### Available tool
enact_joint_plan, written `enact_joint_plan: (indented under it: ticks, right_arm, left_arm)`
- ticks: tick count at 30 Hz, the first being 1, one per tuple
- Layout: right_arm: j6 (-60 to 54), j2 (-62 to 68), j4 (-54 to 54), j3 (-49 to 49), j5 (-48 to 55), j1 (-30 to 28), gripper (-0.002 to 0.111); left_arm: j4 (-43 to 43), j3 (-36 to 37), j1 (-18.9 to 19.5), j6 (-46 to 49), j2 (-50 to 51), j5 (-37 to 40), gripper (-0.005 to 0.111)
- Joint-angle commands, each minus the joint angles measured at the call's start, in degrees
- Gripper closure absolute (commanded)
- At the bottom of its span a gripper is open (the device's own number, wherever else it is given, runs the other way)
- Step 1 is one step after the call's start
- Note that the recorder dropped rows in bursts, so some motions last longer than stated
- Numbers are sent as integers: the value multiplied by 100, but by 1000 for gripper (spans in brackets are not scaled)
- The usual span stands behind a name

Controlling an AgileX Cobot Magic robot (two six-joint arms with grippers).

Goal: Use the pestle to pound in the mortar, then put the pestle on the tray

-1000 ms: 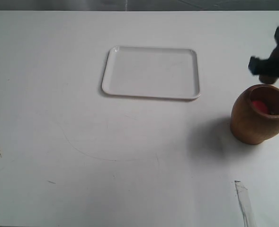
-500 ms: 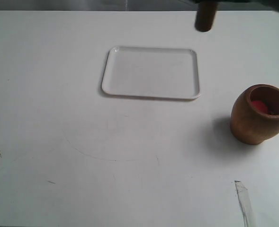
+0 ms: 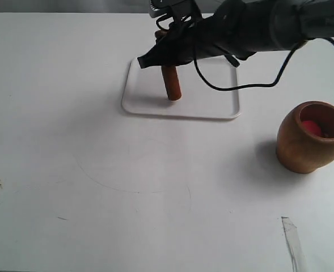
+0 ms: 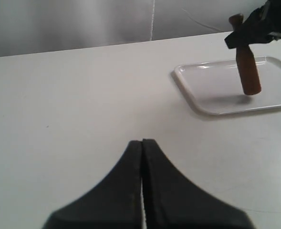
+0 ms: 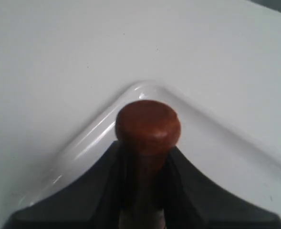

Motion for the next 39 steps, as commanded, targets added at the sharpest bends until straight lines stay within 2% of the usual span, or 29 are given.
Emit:
enact_joint_plan:
  ticks: [1, 13, 17, 22, 25, 29, 31, 34, 39]
  right_arm:
    - [31, 339, 61, -218, 43, -11, 108]
    - [31, 769, 20, -218, -49, -11, 108]
    - [31, 868, 20, -218, -18, -11, 94]
    - [31, 857, 20, -218, 58, -11, 70]
    - [31, 745, 20, -218, 94, -11, 65]
    - [31, -149, 20, -218, 818, -11, 67]
    - [31, -894, -45, -218, 1408, -11, 86]
    - [31, -1535, -306, -218, 1915, 1, 108]
    - [31, -2633, -333, 269, 1982, 65, 108]
  left_arm:
    - [-42, 3, -44, -47, -7, -17, 107]
    - [-42, 3, -44, -47, -7, -17, 107]
    - [-42, 3, -44, -47, -7, -17, 107]
    - [-42, 3, -44, -47, -7, -17, 107]
    - [-42, 3, -44, -47, -7, -17, 107]
    - [-42, 3, -44, -47, -7, -17, 107]
    - [-42, 3, -44, -47, -7, -17, 107]
    - [-42, 3, -44, -47, -7, -17, 107]
    - [-42, 3, -44, -47, -7, -17, 107]
